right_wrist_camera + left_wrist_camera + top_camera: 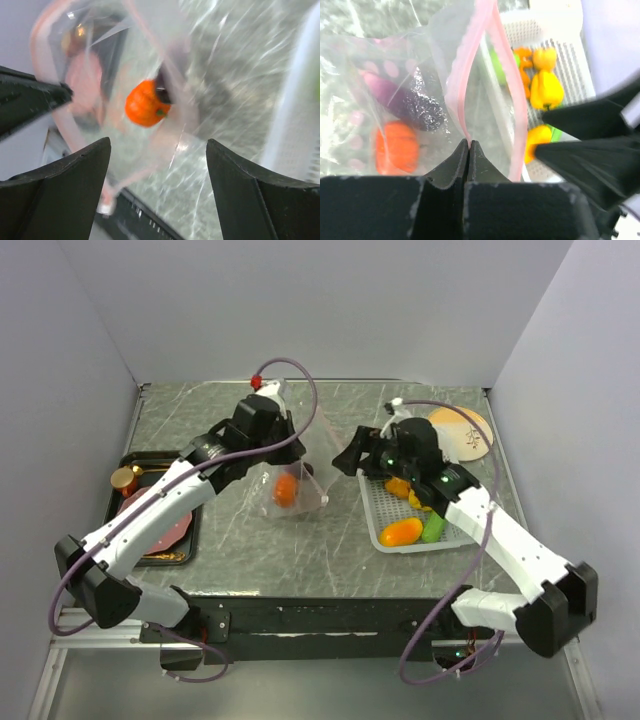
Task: Place the food in the zip-top bag and seal the zipper
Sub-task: Place the fake vegetable in the zipper food storage bag, then pick up the fake fruit from the bin.
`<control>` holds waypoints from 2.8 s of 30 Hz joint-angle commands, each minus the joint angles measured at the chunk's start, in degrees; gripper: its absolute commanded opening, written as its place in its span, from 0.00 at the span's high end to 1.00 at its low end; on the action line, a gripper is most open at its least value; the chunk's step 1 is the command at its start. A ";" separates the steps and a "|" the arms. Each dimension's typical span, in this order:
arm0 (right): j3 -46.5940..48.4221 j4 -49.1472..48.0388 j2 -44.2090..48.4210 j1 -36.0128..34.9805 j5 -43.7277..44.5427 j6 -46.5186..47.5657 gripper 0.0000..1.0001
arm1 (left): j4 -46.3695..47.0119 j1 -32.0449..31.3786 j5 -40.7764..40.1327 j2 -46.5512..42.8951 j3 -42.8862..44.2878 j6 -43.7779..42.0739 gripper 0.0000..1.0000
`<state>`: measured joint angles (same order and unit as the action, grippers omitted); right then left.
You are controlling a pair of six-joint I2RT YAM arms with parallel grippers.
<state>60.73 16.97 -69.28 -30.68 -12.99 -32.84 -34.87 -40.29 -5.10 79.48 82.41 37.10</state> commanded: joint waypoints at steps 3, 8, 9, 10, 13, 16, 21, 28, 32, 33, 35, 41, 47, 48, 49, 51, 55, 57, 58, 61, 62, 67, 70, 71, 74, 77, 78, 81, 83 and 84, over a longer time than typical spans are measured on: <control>-4.74 0.69 5.64 4.21 10.62 -2.40 0.11 | -5.98 3.66 -1.72 3.57 4.23 0.87 0.99; -5.18 7.36 2.58 10.28 12.90 -1.70 0.11 | -2.29 3.55 -2.64 -0.56 -0.24 0.51 0.99; -5.18 7.90 1.78 10.89 12.91 -1.53 0.11 | -4.22 4.60 -1.50 0.49 0.98 0.69 0.99; -4.75 8.34 -0.05 11.42 12.91 -1.26 0.11 | -5.89 4.52 -0.53 1.98 3.17 0.26 0.99; -3.69 8.52 -3.48 12.39 14.23 -0.47 0.10 | -0.74 4.26 2.02 0.51 -1.61 1.30 0.99; -2.20 7.12 -7.17 13.27 13.88 -0.29 0.09 | 2.61 4.17 4.04 -0.82 -4.01 2.01 0.99; 1.93 7.11 -15.60 15.90 13.18 -1.17 0.06 | 3.15 4.17 5.36 0.23 -4.10 0.96 0.99; 5.28 4.30 -22.13 16.00 10.18 -1.35 0.07 | 5.52 4.26 6.07 -1.26 -7.53 1.13 0.99; 6.85 4.38 -25.19 16.09 10.79 -2.14 0.07 | 5.52 4.26 5.90 -1.17 -7.97 1.31 0.99; 6.95 4.04 -25.73 16.17 10.71 -2.23 0.07 | 5.52 4.17 5.89 -1.17 -7.97 1.31 0.99; 7.12 3.16 -27.22 16.26 9.40 -2.23 0.07 | 5.78 4.26 6.33 -0.91 -8.06 0.96 0.99; 7.82 1.04 -29.16 16.44 10.53 -2.23 0.07 | 4.55 4.17 6.16 0.58 -6.12 -0.01 0.99; 9.23 1.84 -31.53 16.61 10.80 -1.26 0.10 | 5.08 4.26 5.81 -0.38 -7.09 0.78 0.99; 9.32 1.66 -31.71 16.61 10.62 -1.00 0.11 | 5.08 4.17 5.89 -0.47 -7.44 0.78 0.99; 9.32 1.57 -32.06 16.61 10.53 -0.91 0.11 | 4.82 4.26 5.81 -0.56 -7.88 0.69 0.99; 9.23 1.49 -32.15 16.70 10.27 -0.56 0.11 | 3.41 4.26 5.28 -0.47 -8.06 0.78 0.99; 7.74 0.08 -31.89 16.70 9.66 -0.56 0.14 | 4.37 4.26 5.28 -1.52 -9.63 1.13 0.99; 7.74 0.08 -32.50 16.79 9.57 -0.82 0.17 | 4.72 4.26 5.45 -1.52 -9.20 1.04 0.99; 7.74 0.08 -32.59 16.70 9.39 -0.82 0.24 | 4.38 4.26 5.46 -1.26 -8.94 1.04 0.99; 8.09 0.43 -33.29 16.88 8.78 -1.08 0.34 | 3.41 4.26 5.28 -0.74 -8.32 1.13 0.99; 8.18 0.69 -33.47 16.88 8.17 -1.09 0.38 | 3.32 4.26 5.28 -0.65 -8.32 1.13 0.99; 6.51 -0.80 -31.98 17.05 7.02 -1.17 0.67 | 4.37 4.26 5.45 -1.17 -10.08 1.13 0.99; 6.07 -0.89 -31.10 17.05 6.58 -1.09 0.87 | 3.85 4.26 5.37 -0.82 -9.55 0.78 0.99; 6.07 -0.89 -30.75 17.05 6.58 -1.00 0.88 | 3.76 4.17 5.28 -0.65 -9.46 0.78 0.99; 5.72 -0.45 -29.08 17.05 6.66 -0.82 0.89 | 3.50 4.17 5.28 -0.47 -8.94 0.69 0.99; 4.93 -0.18 -26.36 17.05 7.63 -0.65 0.89 | 3.76 4.26 5.45 -0.47 -8.76 0.78 0.99; 4.14 -0.27 -24.78 17.14 7.89 -0.65 0.89 | 4.19 4.26 5.54 -0.56 -8.93 0.78 0.99; 3.08 0.43 -22.14 17.14 9.39 -0.82 0.89 | 4.11 4.26 5.72 -0.29 -8.76 0.87 0.99; 2.47 0.96 -20.91 17.23 9.48 -1.17 0.90 | 4.11 4.17 6.07 0.15 -8.67 0.95 0.99; 1.33 0.70 -19.25 17.23 9.48 -1.35 0.90 | 4.02 4.26 6.24 0.23 -8.58 0.95 0.99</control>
<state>63.94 18.26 -94.39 -13.82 -5.02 -33.85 -31.99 -36.03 0.23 80.09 72.79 38.30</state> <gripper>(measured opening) 0.787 0.022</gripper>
